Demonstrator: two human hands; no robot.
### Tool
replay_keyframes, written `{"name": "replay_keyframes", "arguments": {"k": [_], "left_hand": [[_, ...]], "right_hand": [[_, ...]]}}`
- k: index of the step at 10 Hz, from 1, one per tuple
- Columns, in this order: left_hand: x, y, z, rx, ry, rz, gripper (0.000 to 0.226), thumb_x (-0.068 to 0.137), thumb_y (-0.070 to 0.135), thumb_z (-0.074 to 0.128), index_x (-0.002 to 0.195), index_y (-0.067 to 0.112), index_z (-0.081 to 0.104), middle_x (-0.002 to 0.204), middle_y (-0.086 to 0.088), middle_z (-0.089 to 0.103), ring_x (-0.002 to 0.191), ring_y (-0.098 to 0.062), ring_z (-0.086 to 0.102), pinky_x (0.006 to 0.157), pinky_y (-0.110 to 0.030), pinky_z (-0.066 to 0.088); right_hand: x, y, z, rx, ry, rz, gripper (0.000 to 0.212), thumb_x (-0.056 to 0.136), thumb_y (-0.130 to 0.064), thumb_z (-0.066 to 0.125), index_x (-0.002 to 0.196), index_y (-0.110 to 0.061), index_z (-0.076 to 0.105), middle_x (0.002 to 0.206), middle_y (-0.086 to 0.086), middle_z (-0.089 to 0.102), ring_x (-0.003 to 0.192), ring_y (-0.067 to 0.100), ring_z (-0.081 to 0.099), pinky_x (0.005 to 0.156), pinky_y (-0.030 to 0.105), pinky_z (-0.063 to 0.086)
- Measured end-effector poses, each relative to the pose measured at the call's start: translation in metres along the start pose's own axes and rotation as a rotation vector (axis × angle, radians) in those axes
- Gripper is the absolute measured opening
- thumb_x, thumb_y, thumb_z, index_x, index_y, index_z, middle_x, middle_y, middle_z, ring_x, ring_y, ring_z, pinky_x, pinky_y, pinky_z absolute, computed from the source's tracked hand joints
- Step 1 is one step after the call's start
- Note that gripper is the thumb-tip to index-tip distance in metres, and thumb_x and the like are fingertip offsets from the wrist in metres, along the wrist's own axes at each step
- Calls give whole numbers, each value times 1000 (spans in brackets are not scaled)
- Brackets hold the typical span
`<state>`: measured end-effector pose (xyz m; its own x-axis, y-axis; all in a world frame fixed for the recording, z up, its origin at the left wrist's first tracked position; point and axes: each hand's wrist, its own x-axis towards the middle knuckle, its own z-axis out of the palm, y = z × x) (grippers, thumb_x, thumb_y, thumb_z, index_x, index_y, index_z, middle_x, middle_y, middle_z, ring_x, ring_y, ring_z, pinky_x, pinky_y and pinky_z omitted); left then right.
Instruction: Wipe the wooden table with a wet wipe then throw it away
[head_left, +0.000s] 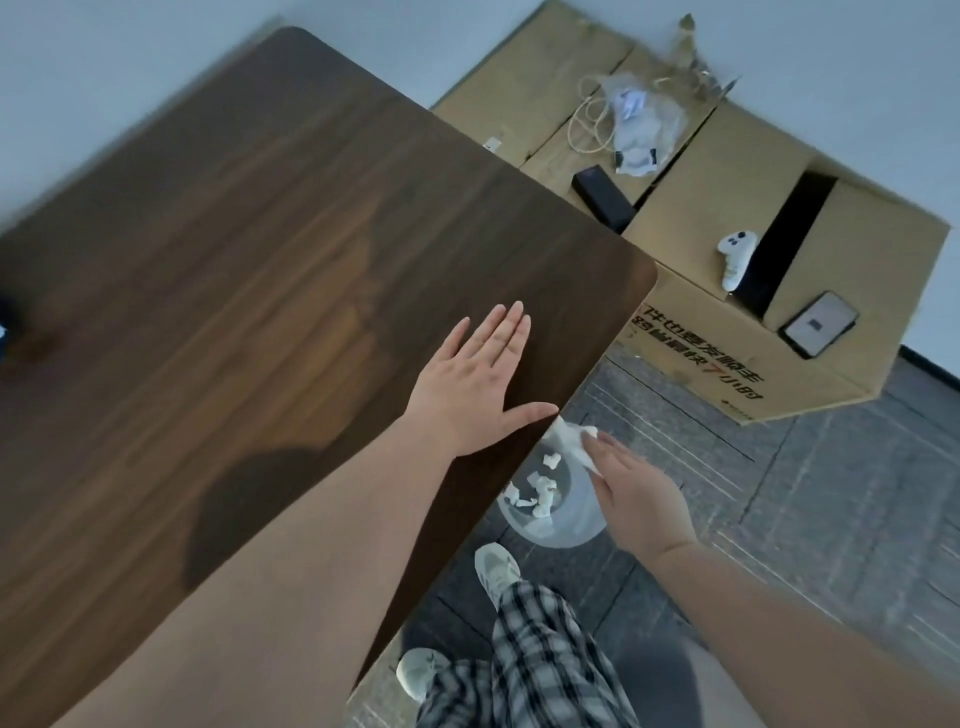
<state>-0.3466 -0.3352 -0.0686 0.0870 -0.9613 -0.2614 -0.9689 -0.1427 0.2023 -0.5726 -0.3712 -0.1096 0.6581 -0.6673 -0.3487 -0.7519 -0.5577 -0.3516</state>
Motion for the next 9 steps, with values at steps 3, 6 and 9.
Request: {"name": "replay_keyframes", "arguments": {"k": [3, 6, 9], "left_hand": [[46, 18, 15, 30, 3, 89, 93, 82, 78, 12, 148, 17, -10, 159, 1, -13, 145, -12, -14, 117, -36, -9], [45, 22, 27, 48, 121, 67, 89, 83, 76, 10, 150, 18, -3, 160, 3, -7, 145, -9, -10, 119, -38, -5], [46, 25, 24, 82, 84, 43, 89, 82, 76, 9, 150, 19, -4, 160, 3, -7, 145, -10, -9, 119, -39, -3]], "right_hand": [[45, 47, 42, 178, -97, 550, 32, 99, -29, 36, 87, -13, 61, 78, 6, 64, 68, 23, 59, 62, 33, 50], [69, 75, 120, 258, -195, 672, 38, 99, -22, 35, 62, -14, 41, 61, 5, 48, 53, 19, 44, 49, 29, 33], [77, 63, 140, 356, -341, 687, 45, 98, -31, 44, 136, -6, 42, 128, 15, 57, 114, 32, 55, 84, 37, 43]]}}
